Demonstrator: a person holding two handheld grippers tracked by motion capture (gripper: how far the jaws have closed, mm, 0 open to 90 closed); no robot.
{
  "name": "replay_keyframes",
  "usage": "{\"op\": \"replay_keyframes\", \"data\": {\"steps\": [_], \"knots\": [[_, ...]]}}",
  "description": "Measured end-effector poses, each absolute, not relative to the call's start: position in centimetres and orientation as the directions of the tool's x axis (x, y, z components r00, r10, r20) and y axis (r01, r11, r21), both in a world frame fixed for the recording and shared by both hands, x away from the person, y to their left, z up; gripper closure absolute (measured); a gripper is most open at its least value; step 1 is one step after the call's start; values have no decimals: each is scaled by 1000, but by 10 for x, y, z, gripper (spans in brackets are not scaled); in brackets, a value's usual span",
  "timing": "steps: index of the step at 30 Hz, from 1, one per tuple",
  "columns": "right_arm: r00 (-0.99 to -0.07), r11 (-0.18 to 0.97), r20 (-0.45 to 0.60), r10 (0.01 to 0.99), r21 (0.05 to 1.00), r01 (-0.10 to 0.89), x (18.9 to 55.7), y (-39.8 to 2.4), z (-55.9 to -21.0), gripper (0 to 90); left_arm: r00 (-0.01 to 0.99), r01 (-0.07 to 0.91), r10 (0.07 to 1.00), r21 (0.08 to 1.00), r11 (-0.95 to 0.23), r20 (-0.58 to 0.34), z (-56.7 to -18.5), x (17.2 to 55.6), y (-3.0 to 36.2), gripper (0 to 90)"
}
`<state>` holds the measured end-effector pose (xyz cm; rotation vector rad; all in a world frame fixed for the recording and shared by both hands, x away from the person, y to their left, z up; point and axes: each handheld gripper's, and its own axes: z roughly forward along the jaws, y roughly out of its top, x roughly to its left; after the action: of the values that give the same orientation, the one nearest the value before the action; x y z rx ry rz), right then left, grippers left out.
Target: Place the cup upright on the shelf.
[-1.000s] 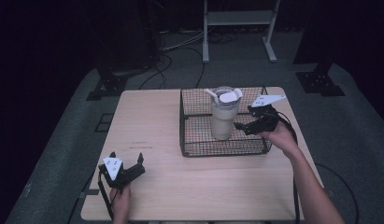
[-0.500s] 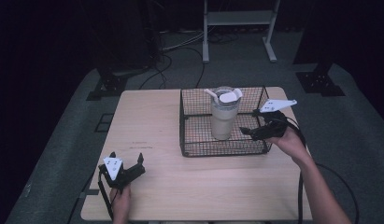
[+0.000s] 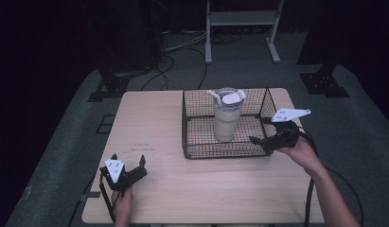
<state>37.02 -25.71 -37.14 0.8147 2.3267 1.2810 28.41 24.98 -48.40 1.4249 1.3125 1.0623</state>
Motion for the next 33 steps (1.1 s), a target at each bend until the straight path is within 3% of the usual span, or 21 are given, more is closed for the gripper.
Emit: {"op": "replay_keyframes", "data": {"steps": [33], "knots": [[-734, 378, 9, 679, 853, 360, 328, -301, -414, 81, 63, 225, 998, 974, -34, 20, -484, 284, 249, 0]]}}
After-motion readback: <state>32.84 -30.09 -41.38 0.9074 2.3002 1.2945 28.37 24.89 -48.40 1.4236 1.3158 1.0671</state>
